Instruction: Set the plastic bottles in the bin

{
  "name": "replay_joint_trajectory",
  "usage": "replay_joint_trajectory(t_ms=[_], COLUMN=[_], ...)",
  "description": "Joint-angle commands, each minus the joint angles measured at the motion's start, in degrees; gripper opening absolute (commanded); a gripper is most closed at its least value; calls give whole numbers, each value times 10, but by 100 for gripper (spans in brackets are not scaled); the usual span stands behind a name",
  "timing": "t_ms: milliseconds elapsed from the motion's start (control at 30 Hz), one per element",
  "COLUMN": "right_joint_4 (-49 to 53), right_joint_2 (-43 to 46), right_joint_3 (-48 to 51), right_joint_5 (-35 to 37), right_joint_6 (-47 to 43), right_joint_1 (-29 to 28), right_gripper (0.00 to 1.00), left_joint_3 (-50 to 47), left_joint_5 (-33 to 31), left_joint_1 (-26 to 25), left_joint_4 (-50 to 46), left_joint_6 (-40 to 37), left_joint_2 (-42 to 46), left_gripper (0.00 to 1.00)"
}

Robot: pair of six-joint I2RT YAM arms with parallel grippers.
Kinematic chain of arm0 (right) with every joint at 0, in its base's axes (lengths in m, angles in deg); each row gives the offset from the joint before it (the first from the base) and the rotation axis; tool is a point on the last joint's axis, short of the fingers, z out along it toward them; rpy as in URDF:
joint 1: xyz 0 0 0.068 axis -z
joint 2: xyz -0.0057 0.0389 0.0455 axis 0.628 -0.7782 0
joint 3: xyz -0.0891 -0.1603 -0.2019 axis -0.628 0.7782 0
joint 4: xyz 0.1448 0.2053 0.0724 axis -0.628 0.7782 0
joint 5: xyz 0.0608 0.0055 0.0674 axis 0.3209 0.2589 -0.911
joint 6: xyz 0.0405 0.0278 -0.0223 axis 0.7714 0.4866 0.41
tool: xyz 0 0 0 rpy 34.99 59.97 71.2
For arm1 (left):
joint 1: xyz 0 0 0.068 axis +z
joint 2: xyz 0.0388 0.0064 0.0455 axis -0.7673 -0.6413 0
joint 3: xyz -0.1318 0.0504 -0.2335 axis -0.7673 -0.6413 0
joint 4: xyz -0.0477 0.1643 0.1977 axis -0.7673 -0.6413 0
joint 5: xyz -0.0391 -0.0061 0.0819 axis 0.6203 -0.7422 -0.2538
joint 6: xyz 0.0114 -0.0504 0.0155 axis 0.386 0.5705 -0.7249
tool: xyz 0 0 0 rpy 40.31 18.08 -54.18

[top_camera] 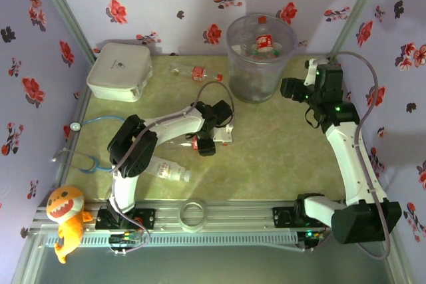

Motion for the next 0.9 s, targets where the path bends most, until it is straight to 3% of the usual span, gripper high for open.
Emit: replay_joint_trajectory(t_ms=[0, 333, 533, 667, 867], right_joint_4=[12, -22, -52, -49, -86], right_joint_2=[16, 45, 43, 24, -34], right_joint_3=[7, 54, 78, 74, 76], right_joint_5=[-7, -138, -203, -203, -197], right_joint_6=[11, 12, 29, 45, 85], right_joint_1=[4, 4, -20, -87, -250], right_gripper=[79, 79, 78, 78, 78], left_joint_3=[58, 150, 137, 57, -118], left_joint_5=[-18, -8, 91, 190, 320], left_joint_1=[6, 33, 100, 178, 281], left_joint_4=[-34, -86, -66, 32, 242], left_joint_6=[49, 196, 340, 492, 700], left_joint_2=[38, 134, 187, 237, 315], left_gripper=[61, 51, 42, 32, 21])
